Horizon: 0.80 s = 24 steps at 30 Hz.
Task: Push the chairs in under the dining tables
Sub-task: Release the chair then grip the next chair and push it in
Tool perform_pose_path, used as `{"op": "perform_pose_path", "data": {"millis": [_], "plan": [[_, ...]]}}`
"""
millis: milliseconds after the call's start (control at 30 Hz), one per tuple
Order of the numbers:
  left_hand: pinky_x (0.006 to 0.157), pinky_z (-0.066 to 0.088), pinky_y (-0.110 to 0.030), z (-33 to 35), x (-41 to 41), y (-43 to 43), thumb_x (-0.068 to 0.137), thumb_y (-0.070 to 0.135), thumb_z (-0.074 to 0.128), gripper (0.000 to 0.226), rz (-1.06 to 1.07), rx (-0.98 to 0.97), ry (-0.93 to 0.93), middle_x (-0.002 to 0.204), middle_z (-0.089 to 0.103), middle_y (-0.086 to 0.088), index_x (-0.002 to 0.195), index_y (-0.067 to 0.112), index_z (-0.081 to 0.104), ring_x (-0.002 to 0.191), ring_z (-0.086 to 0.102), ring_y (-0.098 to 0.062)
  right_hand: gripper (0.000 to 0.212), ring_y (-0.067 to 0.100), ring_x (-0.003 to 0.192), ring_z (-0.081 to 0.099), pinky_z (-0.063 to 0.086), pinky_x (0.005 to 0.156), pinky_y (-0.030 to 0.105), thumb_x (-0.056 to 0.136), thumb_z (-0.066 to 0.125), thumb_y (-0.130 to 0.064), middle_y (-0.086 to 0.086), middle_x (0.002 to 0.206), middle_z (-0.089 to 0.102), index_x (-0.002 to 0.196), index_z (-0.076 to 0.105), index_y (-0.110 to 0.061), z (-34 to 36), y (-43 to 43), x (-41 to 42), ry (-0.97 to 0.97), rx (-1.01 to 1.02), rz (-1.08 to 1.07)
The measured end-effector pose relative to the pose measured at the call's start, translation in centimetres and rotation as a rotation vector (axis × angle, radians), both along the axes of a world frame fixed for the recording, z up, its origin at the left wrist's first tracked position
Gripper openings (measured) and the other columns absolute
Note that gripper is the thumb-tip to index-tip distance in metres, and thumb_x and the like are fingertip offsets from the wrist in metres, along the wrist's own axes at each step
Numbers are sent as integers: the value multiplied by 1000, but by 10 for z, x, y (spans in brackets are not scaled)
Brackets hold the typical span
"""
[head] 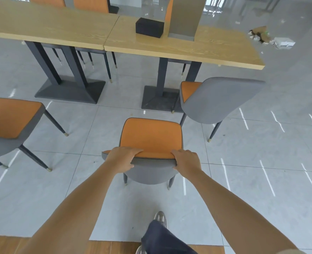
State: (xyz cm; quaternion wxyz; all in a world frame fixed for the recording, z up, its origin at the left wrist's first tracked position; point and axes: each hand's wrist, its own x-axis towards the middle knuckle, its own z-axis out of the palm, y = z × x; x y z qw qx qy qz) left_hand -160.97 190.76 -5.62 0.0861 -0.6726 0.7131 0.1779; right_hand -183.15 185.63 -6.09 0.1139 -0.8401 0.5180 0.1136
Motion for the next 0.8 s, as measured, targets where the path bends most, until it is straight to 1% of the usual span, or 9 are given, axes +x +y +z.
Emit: {"op": "perform_pose_path", "data": {"millis": [200,333,467,800], "plan": [[104,39,-36,-8,11,-44,91,27,57,60,31,-11,-97,140,49,0,144,30,28,126,48,-24,30,28,103,57,42,88,36,88,59,-19,5,109,62,117,52,-17,-9,-46,17,-33,-23,38],[107,37,-37,-4,24,-92,91,25,56,61,47,33,-105,142,47,-1,145,29,27,130,45,-23,31,29,102,58,42,84,36,87,62,-21,5,109,62,116,51,-16,-9,-94,28,-60,14,63],[107,37,-37,-2,35,-139,91,25,54,60,68,60,-129,138,50,0,145,30,28,128,46,-22,31,29,105,57,41,85,36,88,63,-20,6,110,61,116,51,-15,-8,-139,39,-94,33,76],[105,37,-37,-2,57,-245,91,26,55,56,61,45,-146,137,52,0,142,29,32,125,48,-22,38,30,105,57,41,87,37,88,64,-22,6,114,60,122,48,-16,-11,-247,61,-83,16,120]]}}
